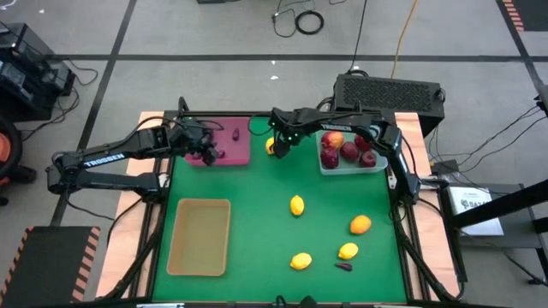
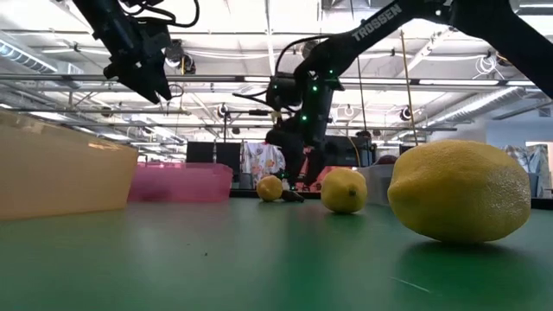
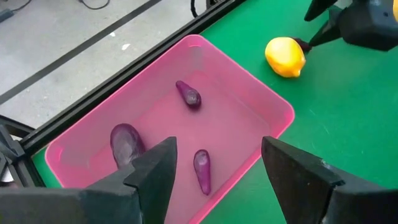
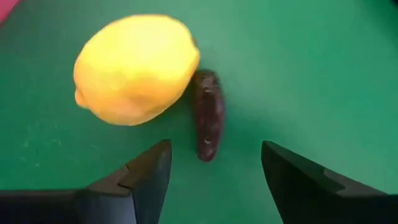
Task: Sort produce into baskets
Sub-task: Put the eggplant into the pink bin
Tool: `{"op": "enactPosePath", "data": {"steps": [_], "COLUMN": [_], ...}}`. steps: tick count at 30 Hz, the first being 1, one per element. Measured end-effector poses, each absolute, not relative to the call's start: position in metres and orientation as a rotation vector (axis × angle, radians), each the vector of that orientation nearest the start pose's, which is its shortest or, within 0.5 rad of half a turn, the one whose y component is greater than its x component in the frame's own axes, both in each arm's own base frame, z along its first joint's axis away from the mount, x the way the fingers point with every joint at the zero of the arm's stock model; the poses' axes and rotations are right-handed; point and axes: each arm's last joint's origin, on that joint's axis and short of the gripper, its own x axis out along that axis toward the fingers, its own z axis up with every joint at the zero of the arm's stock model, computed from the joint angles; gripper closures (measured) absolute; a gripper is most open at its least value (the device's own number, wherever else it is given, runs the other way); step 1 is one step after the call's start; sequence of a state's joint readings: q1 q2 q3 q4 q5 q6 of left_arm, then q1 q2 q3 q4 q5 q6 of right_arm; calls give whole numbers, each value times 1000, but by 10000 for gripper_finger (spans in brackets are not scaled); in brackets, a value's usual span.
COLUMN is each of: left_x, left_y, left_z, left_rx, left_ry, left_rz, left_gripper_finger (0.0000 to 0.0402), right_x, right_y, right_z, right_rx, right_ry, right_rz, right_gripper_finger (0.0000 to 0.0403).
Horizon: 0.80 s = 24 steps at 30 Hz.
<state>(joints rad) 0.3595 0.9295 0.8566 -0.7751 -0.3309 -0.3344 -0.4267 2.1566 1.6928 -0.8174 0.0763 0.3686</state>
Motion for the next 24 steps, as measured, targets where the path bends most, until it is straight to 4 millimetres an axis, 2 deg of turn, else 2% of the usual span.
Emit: {"op": "enactPosePath", "data": {"steps": [9, 14, 18, 24], "left_x": [159, 159, 159, 159], "left_y": [70, 70, 70, 70], "left_z": [286, 286, 286, 286], "left_rx": [-319, -321, -321, -322], "left_ry": [748, 750, 749, 749], "left_rz": [778, 776, 776, 777], "left_gripper_finger": [159, 159, 159, 159], "right_x": [404, 406, 406, 407], "right_y": [-186, -183, -183, -182], "right_z": [146, 145, 145, 145], "right_rx": [526, 520, 519, 533], "right_ry": [1250, 1248, 1245, 1243], "right_rz": [-651, -646, -644, -651], "right_gripper_finger": [172, 187, 216, 290]}}
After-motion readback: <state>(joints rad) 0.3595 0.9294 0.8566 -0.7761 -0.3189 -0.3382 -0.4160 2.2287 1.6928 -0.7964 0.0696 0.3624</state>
